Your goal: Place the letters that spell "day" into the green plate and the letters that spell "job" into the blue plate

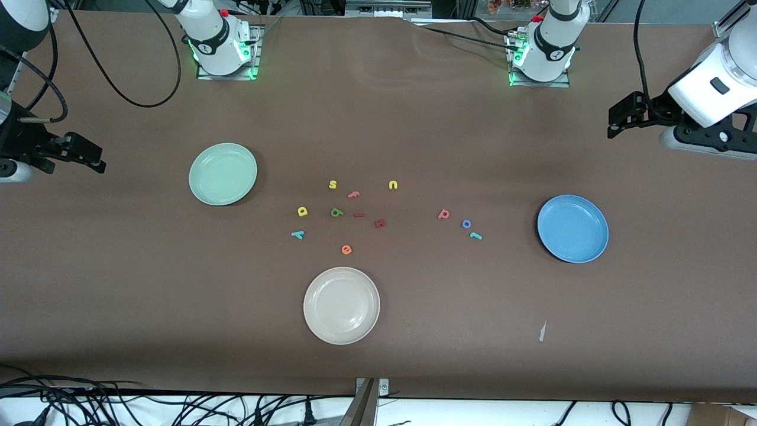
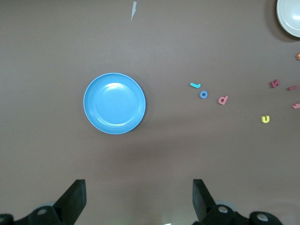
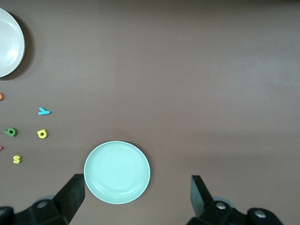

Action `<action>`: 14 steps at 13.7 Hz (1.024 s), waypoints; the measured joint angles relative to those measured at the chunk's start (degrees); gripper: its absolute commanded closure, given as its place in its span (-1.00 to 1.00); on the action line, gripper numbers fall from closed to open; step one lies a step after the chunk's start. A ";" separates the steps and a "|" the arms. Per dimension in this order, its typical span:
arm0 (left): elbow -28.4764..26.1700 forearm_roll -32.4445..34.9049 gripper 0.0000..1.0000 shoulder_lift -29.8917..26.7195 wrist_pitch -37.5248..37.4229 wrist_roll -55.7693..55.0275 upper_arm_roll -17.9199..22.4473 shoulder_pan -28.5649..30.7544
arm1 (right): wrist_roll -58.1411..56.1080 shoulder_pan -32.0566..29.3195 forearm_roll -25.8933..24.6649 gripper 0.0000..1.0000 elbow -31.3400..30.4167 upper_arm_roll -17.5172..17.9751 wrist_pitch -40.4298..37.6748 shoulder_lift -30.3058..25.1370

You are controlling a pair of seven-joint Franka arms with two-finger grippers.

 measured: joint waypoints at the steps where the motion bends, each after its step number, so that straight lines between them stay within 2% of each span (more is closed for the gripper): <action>1: 0.30 0.00 -1.00 0.00 0.00 0.00 -0.11 -0.06 | 0.00 0.01 0.00 -1.00 0.00 0.00 0.00 0.00; 10: 1.81 0.00 -1.00 2.05 -0.16 -0.13 0.82 1.46 | 0.00 0.45 0.00 -1.00 -0.01 0.01 -0.02 0.00; 14: 1.76 0.00 -1.00 3.59 -4.16 -0.13 1.05 4.87 | -0.01 0.72 0.00 -1.00 -0.01 0.08 -0.03 0.00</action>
